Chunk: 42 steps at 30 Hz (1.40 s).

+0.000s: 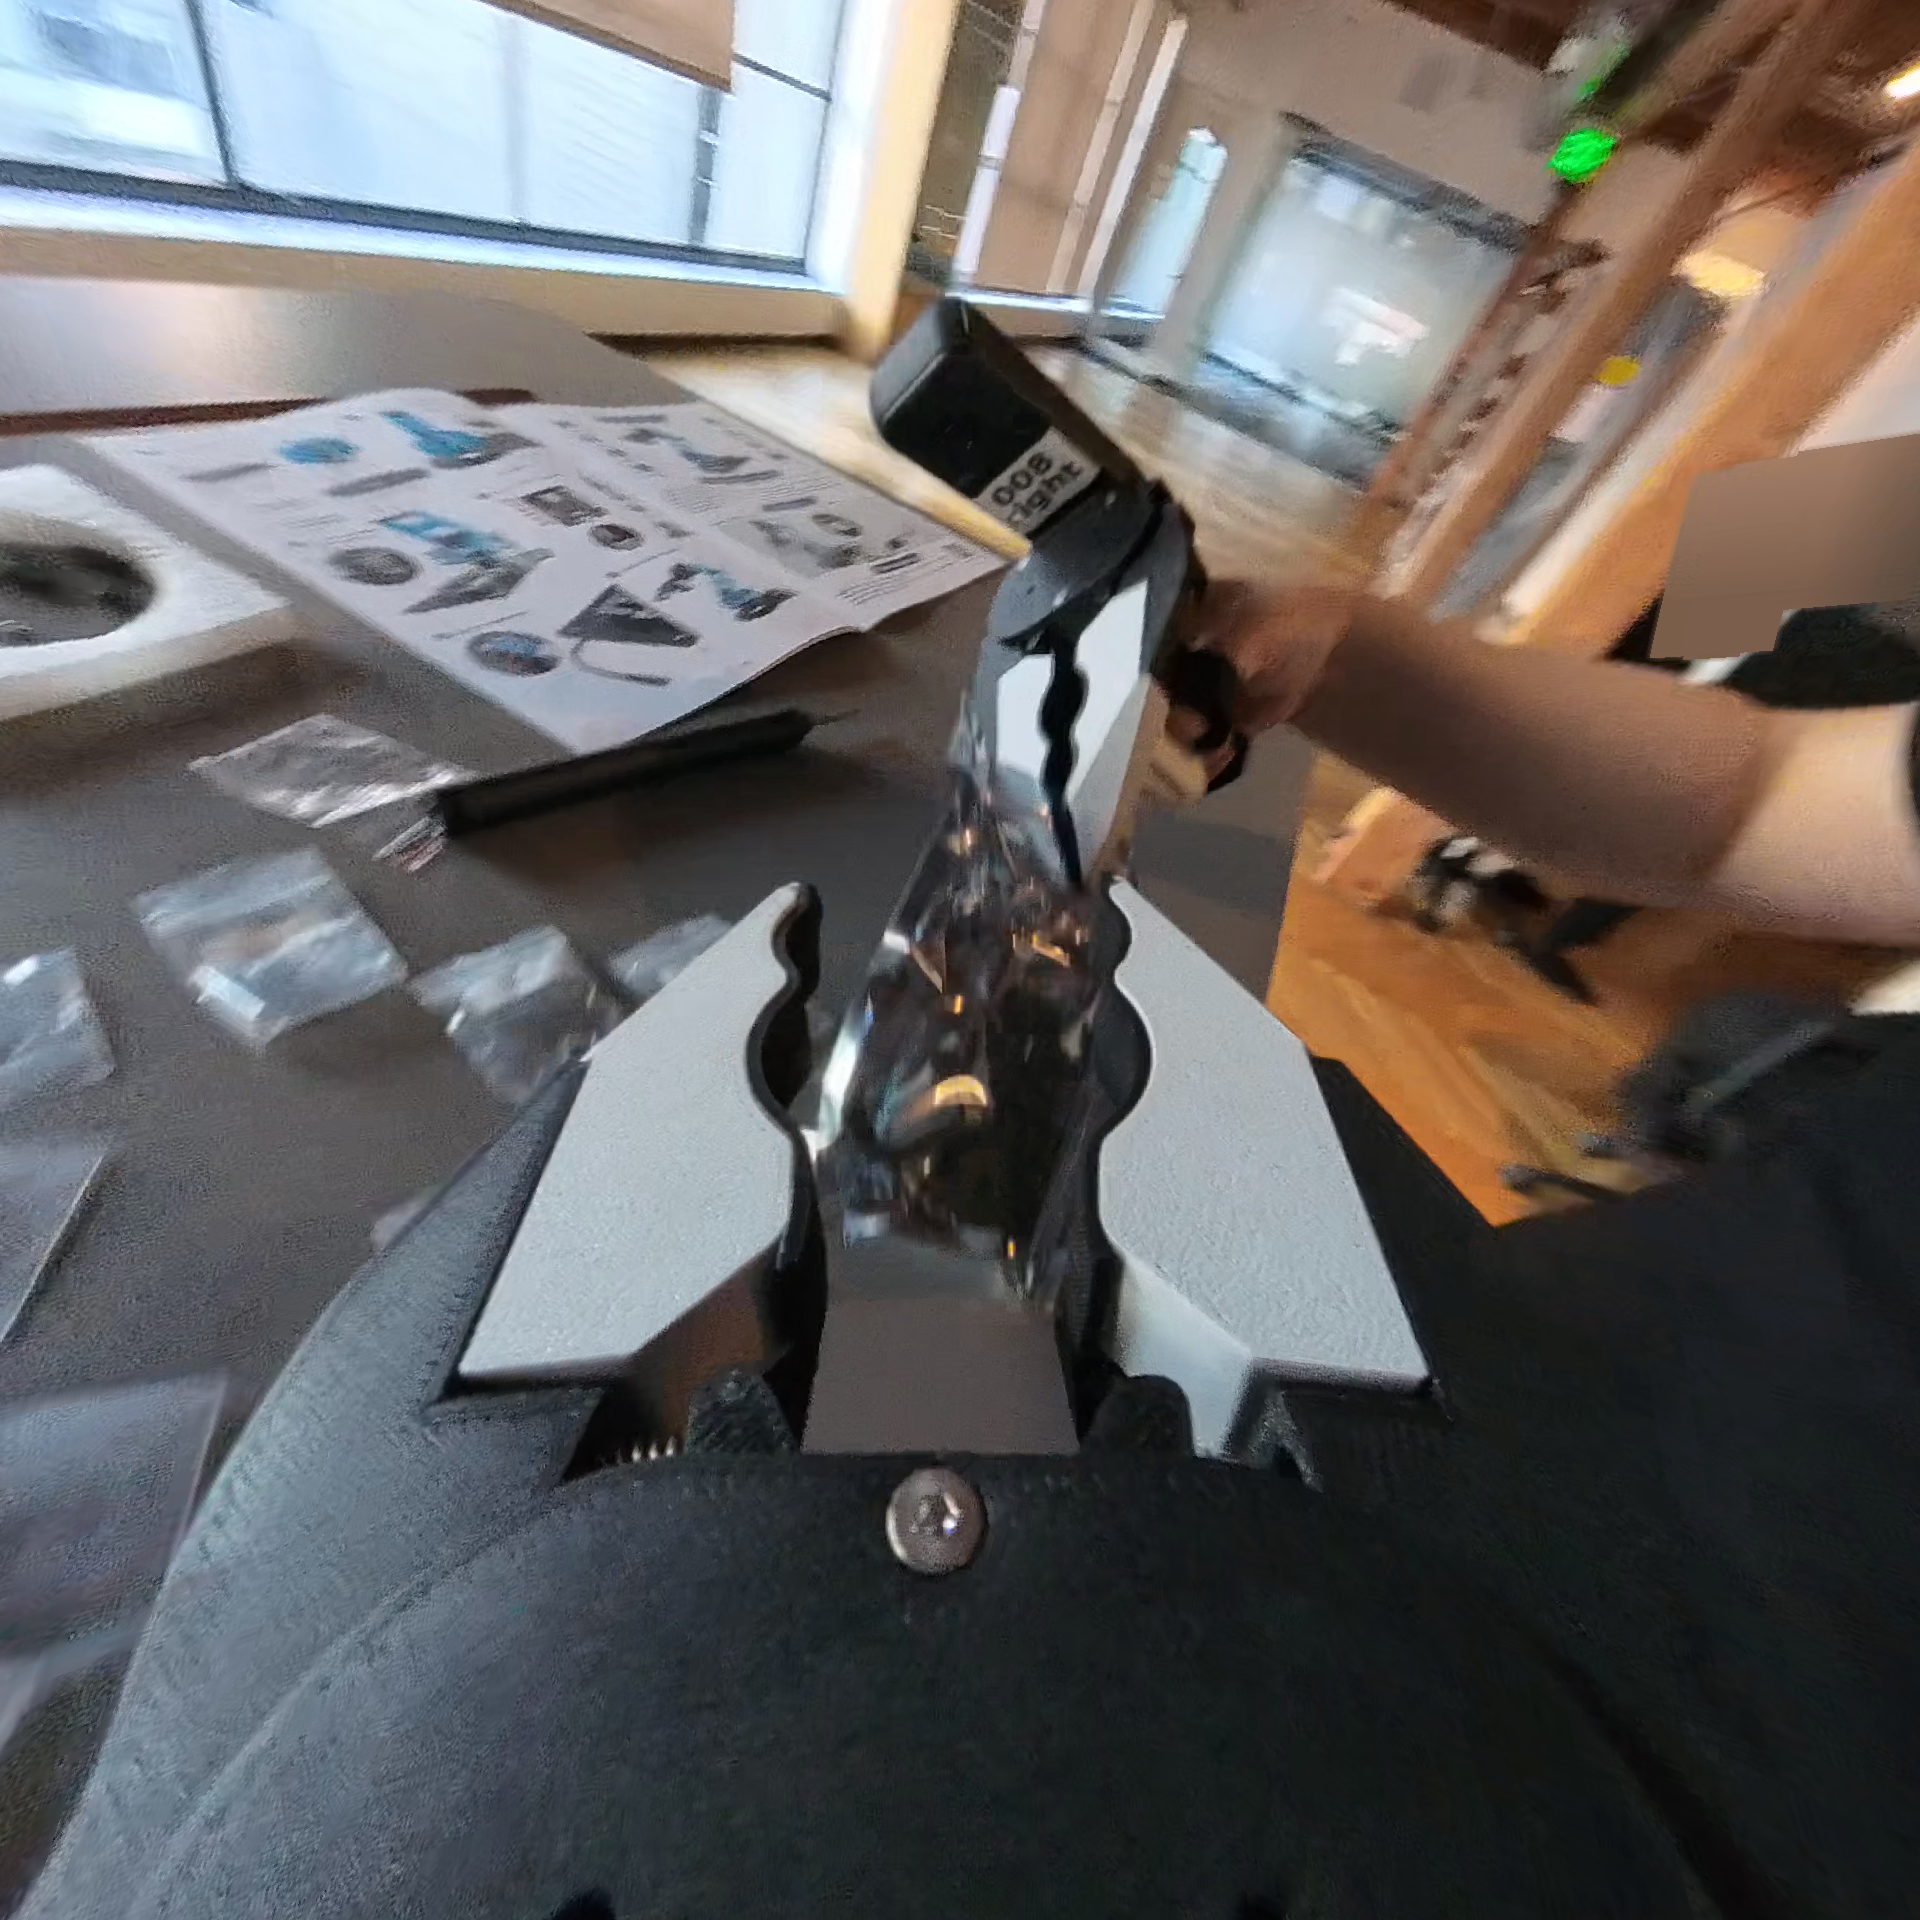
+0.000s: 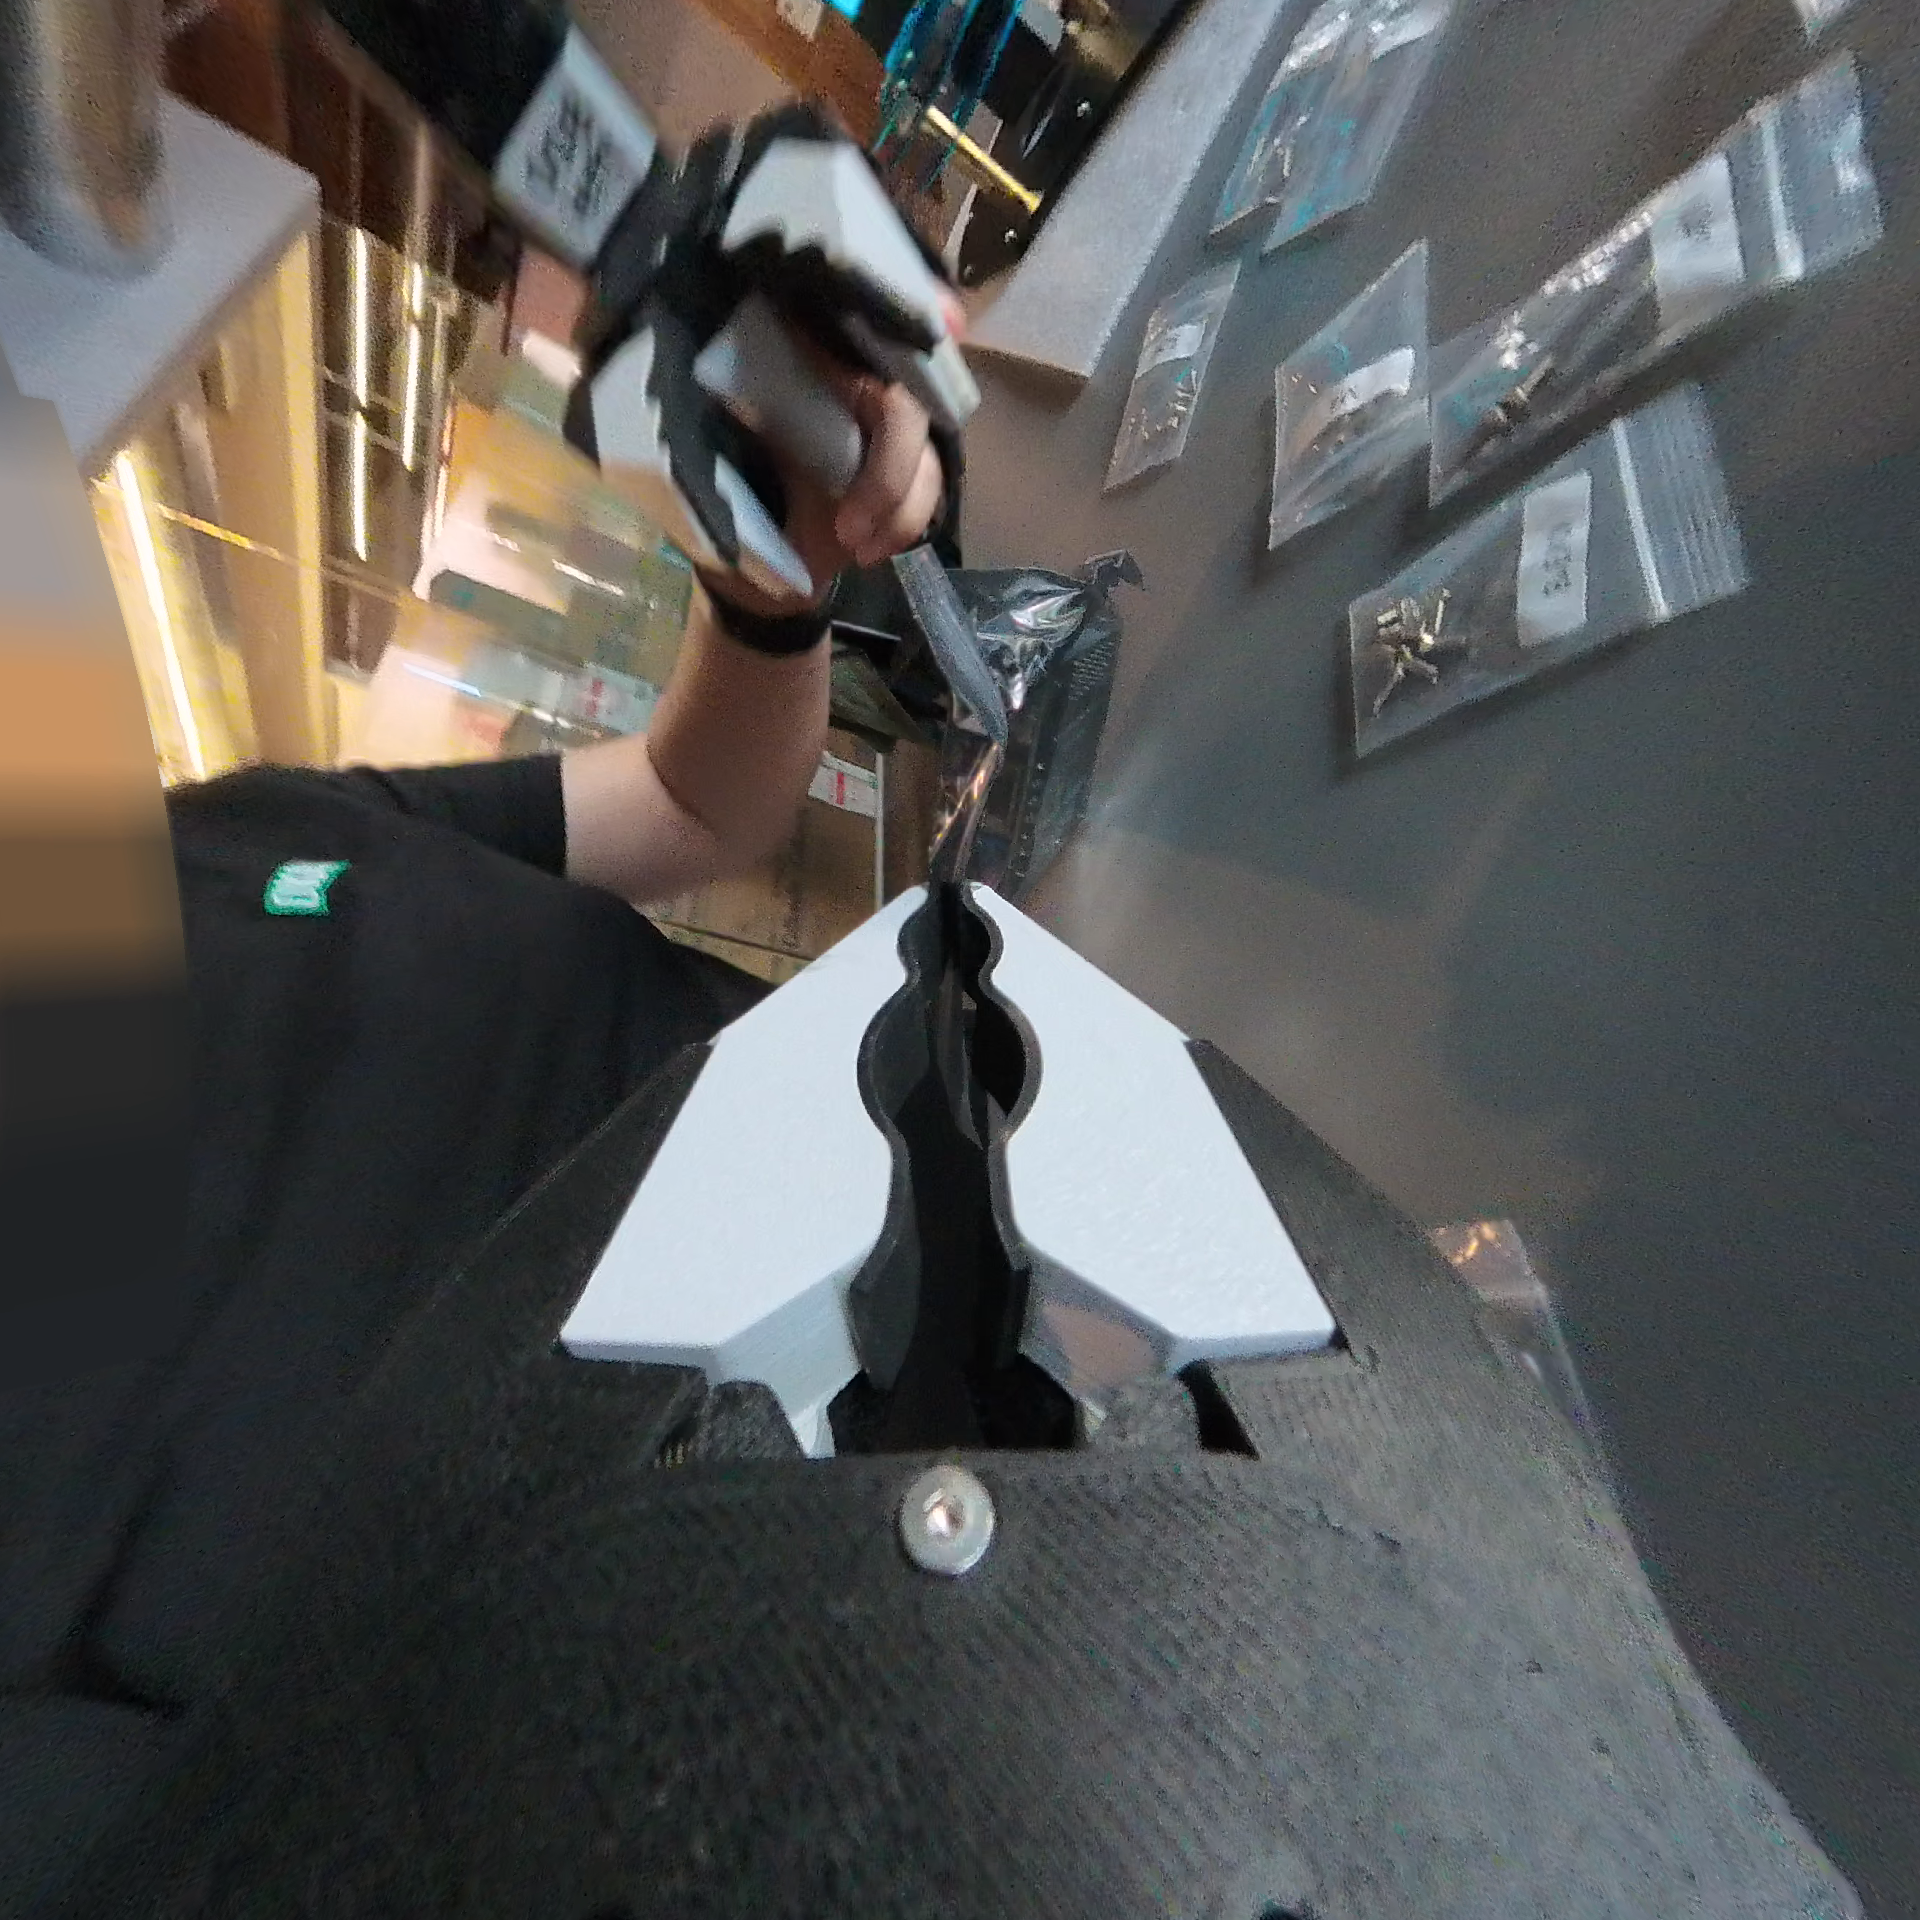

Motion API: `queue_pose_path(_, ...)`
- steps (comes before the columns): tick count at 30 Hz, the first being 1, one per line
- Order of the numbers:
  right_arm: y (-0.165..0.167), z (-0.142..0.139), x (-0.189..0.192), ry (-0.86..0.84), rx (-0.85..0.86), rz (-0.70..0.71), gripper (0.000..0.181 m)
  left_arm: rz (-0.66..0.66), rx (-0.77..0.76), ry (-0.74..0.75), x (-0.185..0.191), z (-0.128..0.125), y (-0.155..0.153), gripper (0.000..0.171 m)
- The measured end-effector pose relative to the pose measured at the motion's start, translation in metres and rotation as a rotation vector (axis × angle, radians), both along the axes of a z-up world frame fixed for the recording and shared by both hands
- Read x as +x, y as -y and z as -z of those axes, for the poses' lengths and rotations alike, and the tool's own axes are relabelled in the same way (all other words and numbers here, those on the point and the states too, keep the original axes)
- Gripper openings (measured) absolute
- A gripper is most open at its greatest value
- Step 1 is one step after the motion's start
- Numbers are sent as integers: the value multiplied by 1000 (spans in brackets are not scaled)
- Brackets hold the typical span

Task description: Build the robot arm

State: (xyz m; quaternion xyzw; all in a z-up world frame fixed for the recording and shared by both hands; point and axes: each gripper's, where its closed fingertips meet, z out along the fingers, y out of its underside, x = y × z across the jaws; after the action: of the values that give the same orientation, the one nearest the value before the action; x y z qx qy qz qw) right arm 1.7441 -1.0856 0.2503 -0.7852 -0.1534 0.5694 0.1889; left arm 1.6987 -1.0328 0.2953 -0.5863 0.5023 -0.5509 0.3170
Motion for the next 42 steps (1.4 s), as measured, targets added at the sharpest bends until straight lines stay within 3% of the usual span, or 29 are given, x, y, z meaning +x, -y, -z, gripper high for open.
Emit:
queue_pose_path(5,-7,-1,0,47,91,-37,1,339,-254,34,40,-25,1,38)
queue_pose_path(10,-14,0,1,58,144,16,3,411,-217,-114,56,9,3,40)
queue_pose_path(12,-14,-4,-2,36,170,33,3,467,-222,-154,57,18,12,24)
queue_pose_path(13,-13,-4,-3,35,178,34,2,479,-214,-166,59,22,15,8)
queue_pose_path(17,-9,-5,1,16,170,80,8,505,-188,-121,64,23,17,5)
queue_pose_path(21,-8,-24,24,-89,183,234,14,505,-212,-91,62,20,13,5)
queue_pose_path(23,-3,-24,43,33,324,307,16,501,-224,-78,59,18,9,5)
queue_pose_path(26,12,0,68,442,592,293,45,481,-237,-57,55,15,3,5)
queue_pose_path(30,24,33,87,723,650,191,55,477,-248,-51,53,14,-4,5)
queue_pose_path(37,23,70,109,869,611,122,50,463,-260,-39,51,9,-12,4)
queue_pose_path(42,4,43,99,760,683,233,50,443,-254,-28,46,6,-15,4)
